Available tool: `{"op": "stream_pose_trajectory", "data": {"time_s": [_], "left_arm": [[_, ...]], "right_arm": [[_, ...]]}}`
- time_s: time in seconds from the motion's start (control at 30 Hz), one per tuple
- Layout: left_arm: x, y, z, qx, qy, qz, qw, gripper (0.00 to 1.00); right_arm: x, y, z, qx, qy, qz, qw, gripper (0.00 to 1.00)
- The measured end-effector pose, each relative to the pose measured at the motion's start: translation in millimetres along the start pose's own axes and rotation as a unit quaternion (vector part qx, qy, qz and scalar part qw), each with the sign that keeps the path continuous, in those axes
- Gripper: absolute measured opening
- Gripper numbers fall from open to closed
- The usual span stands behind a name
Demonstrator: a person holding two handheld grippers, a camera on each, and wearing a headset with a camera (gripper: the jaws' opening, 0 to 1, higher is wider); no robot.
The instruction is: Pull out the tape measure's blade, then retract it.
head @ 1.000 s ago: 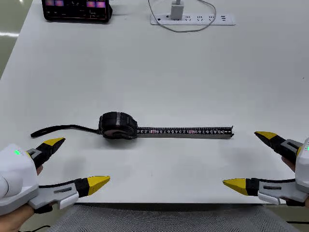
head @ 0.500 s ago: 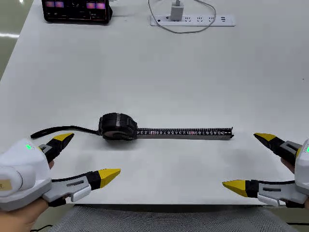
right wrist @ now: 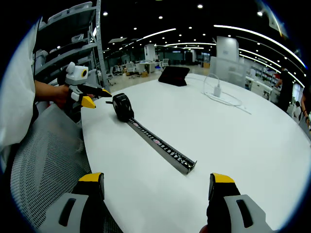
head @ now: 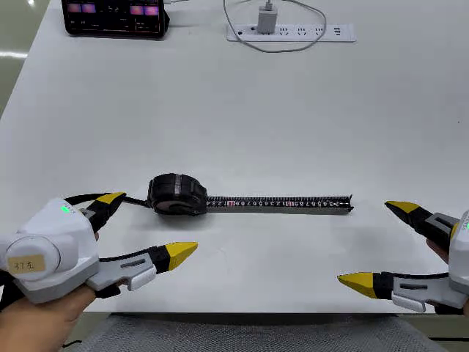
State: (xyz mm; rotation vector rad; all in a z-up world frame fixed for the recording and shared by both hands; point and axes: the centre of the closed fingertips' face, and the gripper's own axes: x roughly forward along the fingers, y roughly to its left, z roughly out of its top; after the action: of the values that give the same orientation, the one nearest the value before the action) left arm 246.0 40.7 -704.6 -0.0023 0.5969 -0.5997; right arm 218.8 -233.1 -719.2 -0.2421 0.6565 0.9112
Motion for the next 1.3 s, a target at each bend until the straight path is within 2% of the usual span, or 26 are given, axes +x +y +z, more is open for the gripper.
{"op": "stream_pose_trajectory", "data": {"time_s": [0.33, 1.0, 1.3], "left_arm": [[13.9, -5.2, 4.5, -0.010, -0.002, 0.000, 1.0000, 0.87], [29.1, -10.6, 10.5, -0.036, -0.020, -0.003, 0.9992, 0.87], [33.7, -6.5, 10.8, -0.046, -0.022, 0.014, 0.9986, 0.87]], "right_arm": [[-0.9, -0.8, 2.5, 0.003, -0.003, -0.001, 1.0000, 0.88], [-3.5, -4.2, 1.0, 0.003, -0.002, -0.004, 1.0000, 0.87], [-3.1, -4.3, 1.1, 0.003, -0.002, -0.003, 1.0000, 0.87]]}}
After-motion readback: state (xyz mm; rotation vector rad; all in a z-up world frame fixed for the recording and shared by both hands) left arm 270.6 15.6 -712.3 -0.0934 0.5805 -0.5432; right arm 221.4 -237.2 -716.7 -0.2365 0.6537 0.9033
